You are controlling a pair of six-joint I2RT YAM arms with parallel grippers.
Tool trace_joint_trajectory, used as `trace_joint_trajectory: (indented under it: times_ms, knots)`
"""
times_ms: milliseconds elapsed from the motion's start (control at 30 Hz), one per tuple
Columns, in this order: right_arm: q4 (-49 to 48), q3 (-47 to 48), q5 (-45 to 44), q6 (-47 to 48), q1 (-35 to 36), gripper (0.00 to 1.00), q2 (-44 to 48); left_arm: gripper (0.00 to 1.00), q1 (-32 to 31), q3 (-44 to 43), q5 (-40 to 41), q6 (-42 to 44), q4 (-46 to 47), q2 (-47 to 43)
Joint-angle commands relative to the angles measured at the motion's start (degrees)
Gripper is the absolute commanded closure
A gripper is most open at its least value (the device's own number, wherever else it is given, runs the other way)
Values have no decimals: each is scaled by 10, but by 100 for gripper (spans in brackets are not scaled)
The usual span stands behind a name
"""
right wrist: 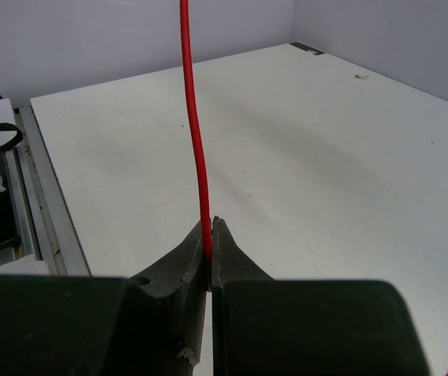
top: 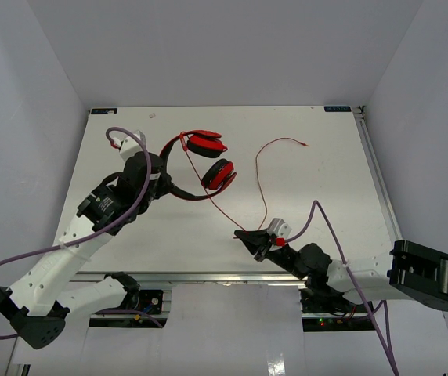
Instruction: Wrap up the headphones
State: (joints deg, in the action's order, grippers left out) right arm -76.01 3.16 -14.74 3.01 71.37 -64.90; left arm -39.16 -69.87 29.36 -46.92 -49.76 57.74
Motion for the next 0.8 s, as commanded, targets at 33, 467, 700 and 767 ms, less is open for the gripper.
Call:
trace_joint_trajectory:
  times_ms: [33,467,700,767]
  knots:
    - [-78,-54,-71,10,0,92,4,100,0,-20,-32,0,39,-28]
    - [-45,-6,-44,-16,-68,92,-23,100,0,-5,-395,157,40,-74]
    - [213,83,23,-33,-147,92,116,100,1,-1,-458,252,-13,-74]
    - [280,119,28,-33,-155,92,135,100,1,6,-506,268,-3,-69]
